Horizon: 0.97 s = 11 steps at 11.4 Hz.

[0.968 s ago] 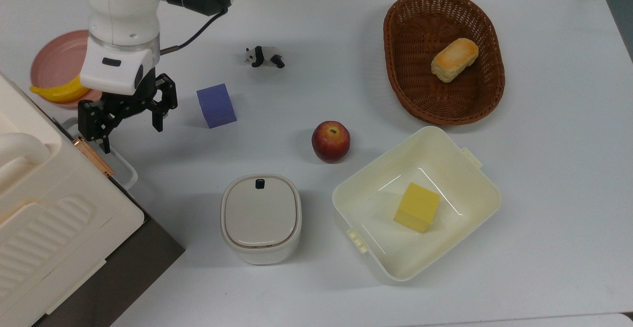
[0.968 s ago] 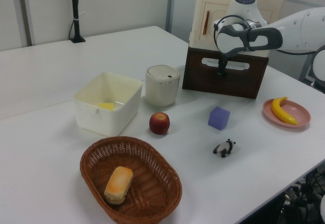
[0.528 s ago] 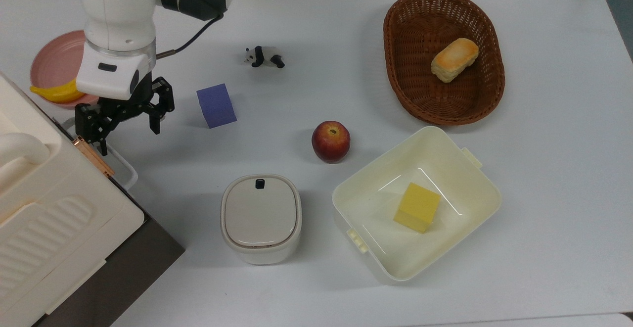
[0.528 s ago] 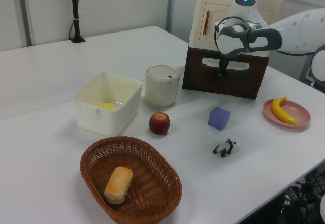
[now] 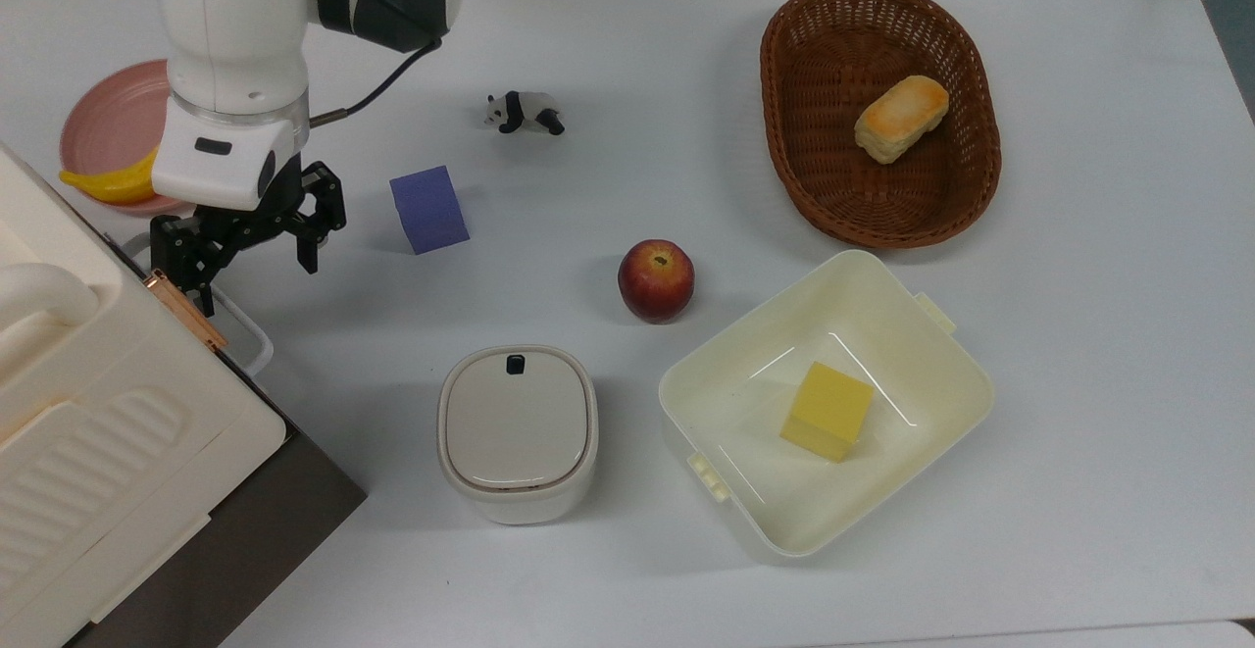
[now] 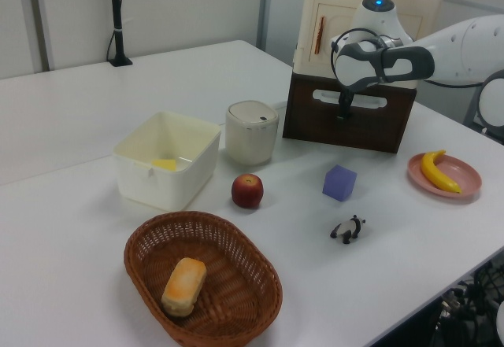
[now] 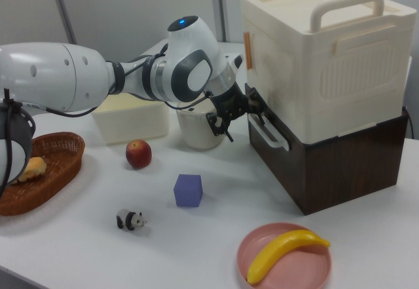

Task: Slide open the drawer
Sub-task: 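Lower the open gripper down to the drawer's white handle, then close the gripper on the white drawer handle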

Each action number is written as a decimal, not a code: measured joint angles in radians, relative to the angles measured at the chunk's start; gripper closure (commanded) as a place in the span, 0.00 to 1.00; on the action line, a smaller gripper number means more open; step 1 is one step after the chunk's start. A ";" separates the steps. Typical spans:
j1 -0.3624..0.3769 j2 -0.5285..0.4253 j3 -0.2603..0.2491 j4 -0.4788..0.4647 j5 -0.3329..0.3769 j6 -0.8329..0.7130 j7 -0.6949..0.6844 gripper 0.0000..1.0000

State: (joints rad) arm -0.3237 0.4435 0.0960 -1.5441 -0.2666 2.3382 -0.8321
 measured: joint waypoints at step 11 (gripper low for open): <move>-0.006 0.014 0.000 0.021 0.000 0.003 0.006 0.40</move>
State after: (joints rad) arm -0.3299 0.4573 0.0957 -1.5235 -0.2666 2.3411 -0.8263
